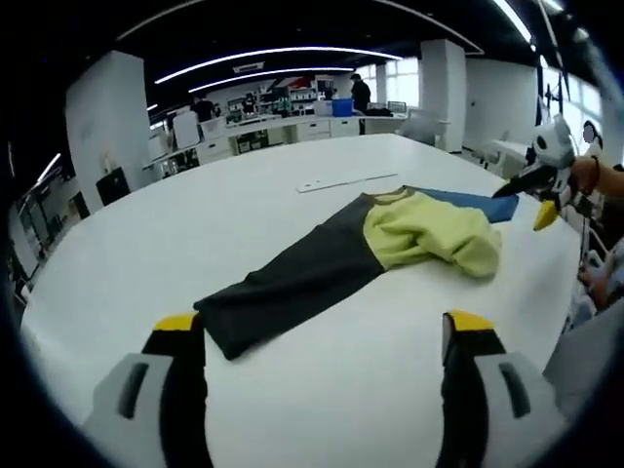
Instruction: Fold the garment on the visible template until the final outline fits inside the template.
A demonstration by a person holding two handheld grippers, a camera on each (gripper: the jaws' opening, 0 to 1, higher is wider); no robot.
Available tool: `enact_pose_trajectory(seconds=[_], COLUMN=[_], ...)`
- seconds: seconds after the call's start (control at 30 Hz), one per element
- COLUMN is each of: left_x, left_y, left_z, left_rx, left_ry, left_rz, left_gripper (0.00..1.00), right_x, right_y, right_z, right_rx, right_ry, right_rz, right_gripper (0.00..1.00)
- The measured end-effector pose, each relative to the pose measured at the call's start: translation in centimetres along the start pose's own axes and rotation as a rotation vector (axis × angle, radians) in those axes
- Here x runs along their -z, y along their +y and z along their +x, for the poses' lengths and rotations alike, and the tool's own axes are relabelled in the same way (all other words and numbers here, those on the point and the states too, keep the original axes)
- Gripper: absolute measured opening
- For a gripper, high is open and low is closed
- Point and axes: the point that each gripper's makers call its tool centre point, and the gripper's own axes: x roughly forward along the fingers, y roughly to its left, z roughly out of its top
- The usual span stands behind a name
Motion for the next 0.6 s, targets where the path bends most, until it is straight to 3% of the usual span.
enact_pose_trajectory(seconds=[0.2,0.43,0.6], left_x=[-0.6,-0.3,0.4], left_y=[-2.4,-5.2,-6.9], left_z=[-0.9,-1.5,-1.5], left_rx=[0.047,0.095,0.122], left_ry=[-0.029,-0.018,0.0], left_rz=[-0.007,0.037,0.06], left_gripper=[0.98,0.96,0.98], right_x=[-1.0,-0.3,0.2], right_y=[2.2,3.5,4.2], right_z=[1.5,3.8,5.2], right_rx=[-0.056,-0.021,-0.002], right_ry=[-0.019,0.008,0.036], right_rz=[-0.056,-0.166,-0.196], right_gripper=[0.83,0.58,0.51])
